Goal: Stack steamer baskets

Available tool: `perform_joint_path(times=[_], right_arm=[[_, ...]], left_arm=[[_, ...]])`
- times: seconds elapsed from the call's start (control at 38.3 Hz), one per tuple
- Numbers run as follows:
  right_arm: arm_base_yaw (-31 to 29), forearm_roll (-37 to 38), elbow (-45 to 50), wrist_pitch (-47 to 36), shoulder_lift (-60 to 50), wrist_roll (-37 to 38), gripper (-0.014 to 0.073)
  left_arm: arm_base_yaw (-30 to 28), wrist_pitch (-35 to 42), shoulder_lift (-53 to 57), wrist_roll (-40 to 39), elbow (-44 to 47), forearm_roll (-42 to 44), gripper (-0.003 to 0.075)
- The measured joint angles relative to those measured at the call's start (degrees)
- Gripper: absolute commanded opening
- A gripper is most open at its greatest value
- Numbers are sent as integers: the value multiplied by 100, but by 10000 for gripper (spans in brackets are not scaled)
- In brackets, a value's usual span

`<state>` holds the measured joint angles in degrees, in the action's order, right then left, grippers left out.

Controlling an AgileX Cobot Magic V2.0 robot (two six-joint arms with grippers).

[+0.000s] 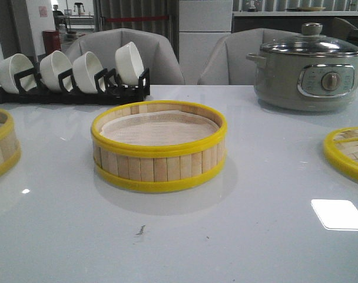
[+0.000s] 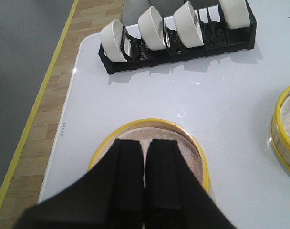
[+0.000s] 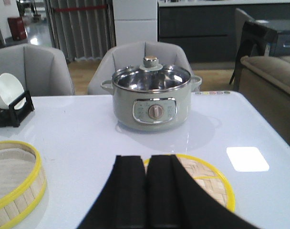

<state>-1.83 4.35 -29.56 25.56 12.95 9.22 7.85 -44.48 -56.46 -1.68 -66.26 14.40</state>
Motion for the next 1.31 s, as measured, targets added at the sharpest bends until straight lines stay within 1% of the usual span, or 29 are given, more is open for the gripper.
perform_joint_path(times=[0.18,0.34,1.12,1.18,1.23,1.28,1.31], right_arm=[[0,-139,-662,193,1417,0,50],[0,-189,-760,81,2008,-4,50],[0,-139,-765,-315,2090,-4,58],[0,-105,-765,-339,2090,-4,94],[0,-84,-765,-377,2090,-4,168],[0,-65,-765,-375,2090,-4,277],[0,-67,-765,-375,2090,-4,350]], left_arm=[[0,-9,0,0,0,-52,88],[0,-9,0,0,0,-126,88],[0,-182,0,0,0,-388,88],[0,-220,0,0,0,-430,88],[0,-261,0,0,0,-470,88],[0,-285,0,0,0,-518,88],[0,-285,0,0,0,-529,88]])
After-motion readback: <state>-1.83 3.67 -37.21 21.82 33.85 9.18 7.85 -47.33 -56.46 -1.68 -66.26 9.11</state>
